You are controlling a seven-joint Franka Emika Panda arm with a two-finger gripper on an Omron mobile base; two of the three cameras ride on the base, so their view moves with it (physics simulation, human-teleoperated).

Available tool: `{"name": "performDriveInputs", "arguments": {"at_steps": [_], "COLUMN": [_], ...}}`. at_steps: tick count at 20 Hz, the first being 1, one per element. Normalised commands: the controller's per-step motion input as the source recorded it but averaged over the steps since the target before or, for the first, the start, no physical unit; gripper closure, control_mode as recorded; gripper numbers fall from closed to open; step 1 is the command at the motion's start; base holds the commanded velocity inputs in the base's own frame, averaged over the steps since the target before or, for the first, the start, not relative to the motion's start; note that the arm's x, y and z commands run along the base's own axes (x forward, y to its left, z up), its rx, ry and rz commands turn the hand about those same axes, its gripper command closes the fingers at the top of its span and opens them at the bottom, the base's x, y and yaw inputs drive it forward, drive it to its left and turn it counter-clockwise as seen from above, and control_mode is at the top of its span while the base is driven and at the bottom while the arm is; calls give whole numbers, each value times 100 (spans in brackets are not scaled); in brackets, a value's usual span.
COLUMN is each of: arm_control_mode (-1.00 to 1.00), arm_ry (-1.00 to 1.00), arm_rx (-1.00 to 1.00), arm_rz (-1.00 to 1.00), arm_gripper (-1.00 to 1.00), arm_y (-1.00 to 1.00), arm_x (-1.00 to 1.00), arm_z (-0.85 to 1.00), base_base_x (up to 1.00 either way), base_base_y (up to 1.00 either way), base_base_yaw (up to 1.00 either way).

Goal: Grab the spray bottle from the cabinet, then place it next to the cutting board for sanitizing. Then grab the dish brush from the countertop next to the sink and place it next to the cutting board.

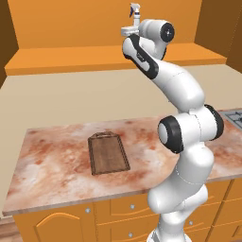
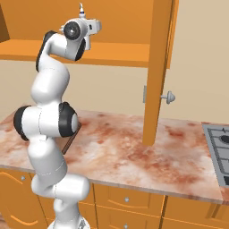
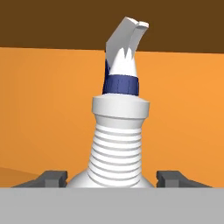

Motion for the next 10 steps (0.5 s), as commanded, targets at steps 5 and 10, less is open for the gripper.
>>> {"name": "performDriveInputs", "arguments": {"at_steps": [5,10], "arm_control_mode": [-100,-100], "arm_ry": [0,0], "arm_rx": [0,0], "arm_rz": [0,0], "arm_gripper": [100,100], "arm_y": [0,0], "arm_x": [0,-24], "arm_z": [-1,-5], "base_base_x": [0,0], "base_base_y": [0,0], "base_base_yaw": [0,0]}}
